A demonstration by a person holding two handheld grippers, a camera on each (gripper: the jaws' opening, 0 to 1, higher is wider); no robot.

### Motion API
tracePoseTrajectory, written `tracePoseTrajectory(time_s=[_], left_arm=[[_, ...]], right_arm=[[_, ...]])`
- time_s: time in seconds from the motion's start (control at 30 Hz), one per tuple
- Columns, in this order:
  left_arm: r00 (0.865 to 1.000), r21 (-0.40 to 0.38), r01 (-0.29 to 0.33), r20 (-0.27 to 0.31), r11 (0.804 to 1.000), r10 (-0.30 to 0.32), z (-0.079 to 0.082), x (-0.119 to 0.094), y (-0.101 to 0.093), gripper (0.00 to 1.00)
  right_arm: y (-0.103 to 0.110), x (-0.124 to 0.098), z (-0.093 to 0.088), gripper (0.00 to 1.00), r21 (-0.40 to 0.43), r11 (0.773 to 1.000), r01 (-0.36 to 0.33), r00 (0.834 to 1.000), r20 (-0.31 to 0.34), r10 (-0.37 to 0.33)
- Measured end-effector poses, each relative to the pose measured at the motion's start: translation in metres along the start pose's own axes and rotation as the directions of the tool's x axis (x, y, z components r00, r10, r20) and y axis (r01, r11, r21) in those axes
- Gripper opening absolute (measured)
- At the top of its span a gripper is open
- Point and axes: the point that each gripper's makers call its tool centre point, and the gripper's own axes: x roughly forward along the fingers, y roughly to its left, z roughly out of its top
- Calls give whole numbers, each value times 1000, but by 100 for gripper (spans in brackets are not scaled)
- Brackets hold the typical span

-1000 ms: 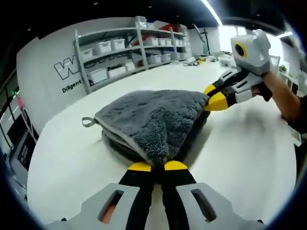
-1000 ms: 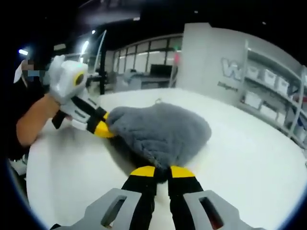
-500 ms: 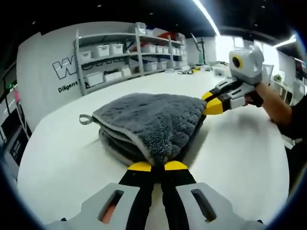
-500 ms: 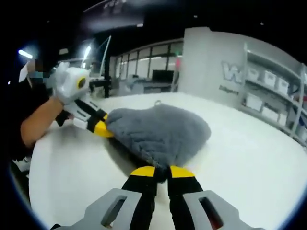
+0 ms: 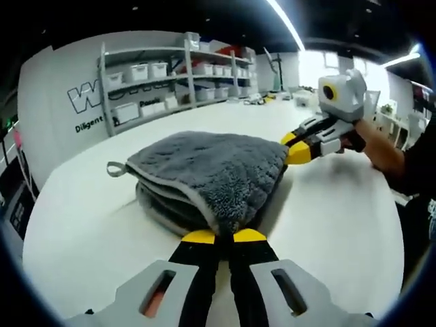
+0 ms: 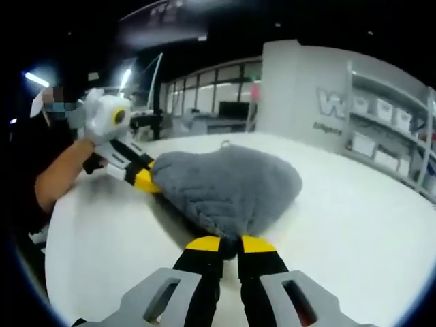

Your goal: Open the folded towel by lifting each exposed corner and separating the folded layers until the towel lies flat within the target outline without major curled edges

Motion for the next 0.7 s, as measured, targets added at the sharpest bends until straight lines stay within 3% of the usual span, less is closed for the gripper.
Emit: tracePoseTrajectory(time_s=[0.3, 0.57, 0.7], left_arm=[[1000, 0, 11, -8, 1000, -11, 0, -3, -1, 4], [1000, 7, 20, -11, 1000, -20, -2, -6, -3, 4], [1000, 15, 25, -13, 1000, -24, -3, -8, -5, 4]], right_arm=[[5, 1, 0, 3, -75, 997, 27, 999, -39, -30], [6, -1, -2, 4, -24, 999, 30, 998, -48, -31], [9, -3, -3, 3, -50, 998, 47, 997, -53, -49]])
